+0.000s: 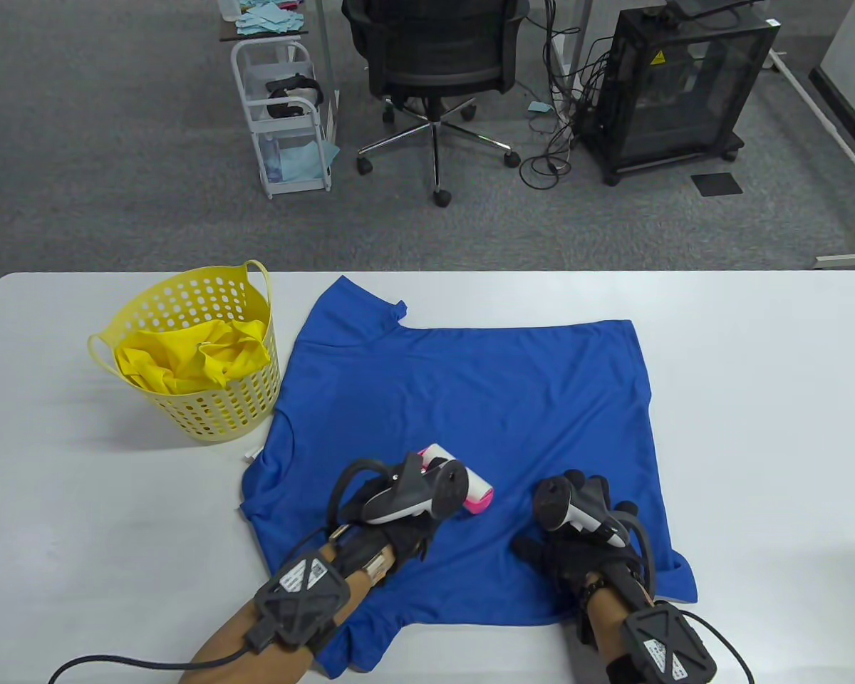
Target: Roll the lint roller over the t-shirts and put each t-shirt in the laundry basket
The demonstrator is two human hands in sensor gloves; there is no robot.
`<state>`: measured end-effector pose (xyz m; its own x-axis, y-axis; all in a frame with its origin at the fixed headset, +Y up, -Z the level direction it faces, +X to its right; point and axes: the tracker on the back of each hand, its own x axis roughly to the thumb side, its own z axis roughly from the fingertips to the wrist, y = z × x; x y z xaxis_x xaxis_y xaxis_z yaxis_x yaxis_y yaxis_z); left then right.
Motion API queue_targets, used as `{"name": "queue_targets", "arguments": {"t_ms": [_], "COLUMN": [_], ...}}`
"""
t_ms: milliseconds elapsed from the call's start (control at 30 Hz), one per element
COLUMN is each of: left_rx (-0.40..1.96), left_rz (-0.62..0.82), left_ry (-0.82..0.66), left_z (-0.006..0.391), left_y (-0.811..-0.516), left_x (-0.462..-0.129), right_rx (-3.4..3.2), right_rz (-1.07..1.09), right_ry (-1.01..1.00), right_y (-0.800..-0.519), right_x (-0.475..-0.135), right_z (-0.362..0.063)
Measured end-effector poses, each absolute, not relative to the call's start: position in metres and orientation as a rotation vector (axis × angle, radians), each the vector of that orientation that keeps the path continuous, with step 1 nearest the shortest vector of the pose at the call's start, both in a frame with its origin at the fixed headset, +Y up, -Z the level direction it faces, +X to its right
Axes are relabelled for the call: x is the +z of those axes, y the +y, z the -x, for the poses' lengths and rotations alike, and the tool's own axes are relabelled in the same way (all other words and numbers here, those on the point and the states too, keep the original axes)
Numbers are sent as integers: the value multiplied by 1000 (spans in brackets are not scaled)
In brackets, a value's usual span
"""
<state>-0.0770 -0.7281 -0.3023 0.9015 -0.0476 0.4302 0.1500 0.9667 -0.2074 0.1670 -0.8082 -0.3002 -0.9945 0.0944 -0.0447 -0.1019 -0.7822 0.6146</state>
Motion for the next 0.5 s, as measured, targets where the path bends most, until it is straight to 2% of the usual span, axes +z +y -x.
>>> {"name": "queue_targets", "arguments": {"t_ms": [200,333,500], "left_rx": [-57,-48,38], "left_rz": [265,284,311], "left_ry": [-442,-438,-430], "left_z": [123,134,143], "left_y": [-729,-727,-730], "left_x": [-260,-250,-254], "right_rx": [2902,2960,3050], "right_rz": [18,42,79], "right_ry": [1013,1016,963], "right_y": [-801,-795,-785], "right_x": [-295,-291,-287], "right_z": [-169,-168,-166]}}
